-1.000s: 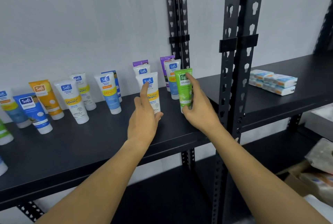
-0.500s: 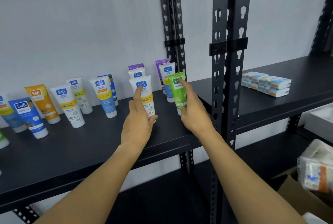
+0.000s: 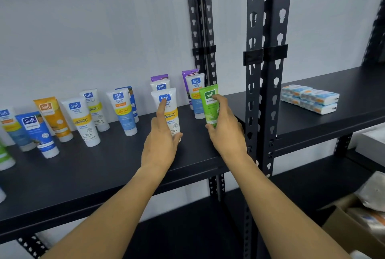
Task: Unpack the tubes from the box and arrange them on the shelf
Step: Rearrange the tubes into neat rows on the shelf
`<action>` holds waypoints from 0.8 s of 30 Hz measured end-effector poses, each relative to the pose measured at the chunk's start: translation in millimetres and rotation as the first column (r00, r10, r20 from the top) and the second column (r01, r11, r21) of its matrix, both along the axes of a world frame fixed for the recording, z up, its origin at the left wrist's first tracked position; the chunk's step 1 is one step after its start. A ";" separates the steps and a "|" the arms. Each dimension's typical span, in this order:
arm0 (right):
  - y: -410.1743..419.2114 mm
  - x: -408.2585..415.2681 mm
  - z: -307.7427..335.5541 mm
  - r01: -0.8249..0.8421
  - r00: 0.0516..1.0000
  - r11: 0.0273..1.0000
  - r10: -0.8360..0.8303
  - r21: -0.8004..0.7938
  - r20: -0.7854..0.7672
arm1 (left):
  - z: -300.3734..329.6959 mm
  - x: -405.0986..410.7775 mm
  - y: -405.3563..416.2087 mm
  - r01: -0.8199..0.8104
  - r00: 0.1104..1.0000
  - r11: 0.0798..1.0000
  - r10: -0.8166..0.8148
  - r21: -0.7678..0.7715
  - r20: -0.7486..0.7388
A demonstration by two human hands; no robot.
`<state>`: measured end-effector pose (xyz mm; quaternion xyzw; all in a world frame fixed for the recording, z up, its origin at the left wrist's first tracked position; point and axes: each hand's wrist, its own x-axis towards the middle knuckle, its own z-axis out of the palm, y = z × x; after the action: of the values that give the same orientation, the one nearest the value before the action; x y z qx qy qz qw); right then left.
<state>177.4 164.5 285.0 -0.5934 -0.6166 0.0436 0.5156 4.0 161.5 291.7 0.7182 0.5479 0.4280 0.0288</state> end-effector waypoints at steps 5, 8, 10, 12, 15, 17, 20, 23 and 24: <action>-1.3 -2.6 2.9 0.004 0.998 0.999 -0.001 -0.044 0.070 | -0.6 -0.2 1.6 0.002 1.000 1.000 -0.002 -0.001 0.003; -2.3 -1.3 4.0 -0.008 0.997 0.999 0.012 -0.047 0.071 | -0.7 0.1 2.4 0.000 1.000 1.000 0.001 -0.011 0.021; -1.8 -0.5 4.1 -0.017 0.998 0.999 0.019 -0.049 0.059 | -1.1 0.2 2.5 0.001 1.000 1.000 -0.001 -0.011 0.030; -0.7 0.0 4.2 -0.019 0.997 0.998 0.023 -0.056 0.075 | -1.7 0.5 2.6 0.006 0.999 1.000 -0.005 -0.003 0.032; 0.3 1.0 5.4 -0.029 0.996 0.997 0.035 -0.069 0.086 | -1.3 1.0 3.1 0.000 1.000 1.000 0.001 -0.014 0.031; 0.4 1.4 5.2 -0.024 0.994 0.997 0.032 -0.076 0.108 | -1.3 1.2 3.6 -0.001 1.000 1.000 0.001 -0.017 0.028; 0.6 1.3 4.4 -0.026 0.994 0.997 0.034 -0.076 0.107 | -1.4 1.1 3.4 0.000 1.000 1.000 0.000 -0.014 0.019; 0.8 0.7 4.7 -0.031 0.995 0.997 0.038 -0.073 0.097 | -0.7 0.9 3.1 -0.013 1.000 1.000 0.013 -0.010 -0.007; 0.9 0.6 4.6 -0.031 0.995 0.997 0.038 -0.074 0.097 | -0.6 0.8 3.1 -0.017 1.000 1.000 0.017 -0.008 -0.014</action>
<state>178.0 165.4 289.6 -0.6025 -0.6491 0.0457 0.4621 4.8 164.6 291.1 0.7164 0.5559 0.4210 0.0246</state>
